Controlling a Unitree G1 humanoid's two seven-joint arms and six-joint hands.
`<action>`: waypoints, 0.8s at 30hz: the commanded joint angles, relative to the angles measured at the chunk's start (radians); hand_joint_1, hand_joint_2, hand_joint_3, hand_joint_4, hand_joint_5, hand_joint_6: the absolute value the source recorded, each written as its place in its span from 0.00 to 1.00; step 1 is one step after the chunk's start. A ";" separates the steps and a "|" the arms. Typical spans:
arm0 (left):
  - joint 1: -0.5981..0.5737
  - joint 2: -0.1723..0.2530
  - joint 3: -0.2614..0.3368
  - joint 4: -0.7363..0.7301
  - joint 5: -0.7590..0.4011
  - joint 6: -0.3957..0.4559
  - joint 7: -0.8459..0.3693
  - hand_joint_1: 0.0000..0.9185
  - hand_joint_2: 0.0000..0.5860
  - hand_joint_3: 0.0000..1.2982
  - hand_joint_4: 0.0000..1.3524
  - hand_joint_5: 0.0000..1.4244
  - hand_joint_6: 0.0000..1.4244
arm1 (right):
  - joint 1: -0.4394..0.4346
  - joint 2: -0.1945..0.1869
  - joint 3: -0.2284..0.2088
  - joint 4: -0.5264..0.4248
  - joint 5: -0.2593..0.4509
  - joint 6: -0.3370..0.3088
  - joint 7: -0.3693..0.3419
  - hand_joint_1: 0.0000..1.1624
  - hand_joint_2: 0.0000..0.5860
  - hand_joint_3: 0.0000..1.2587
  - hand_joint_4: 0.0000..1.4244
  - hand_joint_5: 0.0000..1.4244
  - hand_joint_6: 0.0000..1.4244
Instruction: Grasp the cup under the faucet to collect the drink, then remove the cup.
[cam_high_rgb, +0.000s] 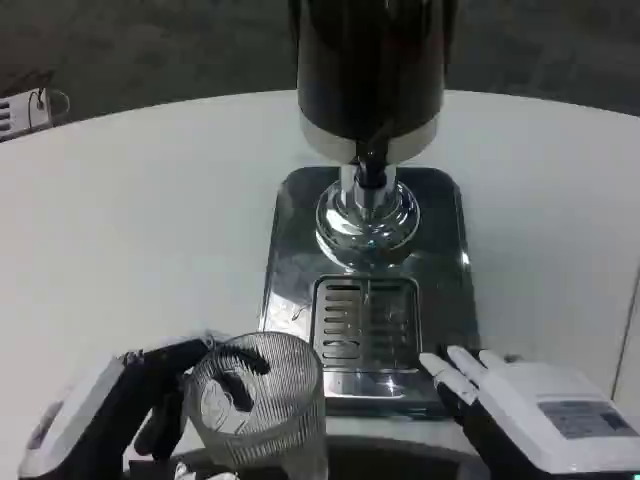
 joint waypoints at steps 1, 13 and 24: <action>0.003 -0.001 0.004 -0.011 -0.022 -0.024 -0.005 0.56 0.00 0.76 0.81 0.94 1.00 | 0.002 0.004 -0.006 -0.009 0.003 -0.011 0.016 0.50 0.75 0.05 0.00 0.00 0.00; -0.003 0.001 0.007 -0.004 -0.023 -0.022 -0.005 0.56 0.00 0.76 0.81 0.94 1.00 | -0.012 0.007 -0.011 0.001 0.009 -0.010 0.027 0.50 0.75 0.05 0.00 0.00 0.00; -0.023 -0.003 0.002 0.012 -0.014 -0.019 -0.001 0.56 0.00 0.76 0.81 0.94 1.00 | -0.024 0.007 -0.021 0.013 0.014 -0.005 0.024 0.50 0.75 0.05 0.00 0.00 0.00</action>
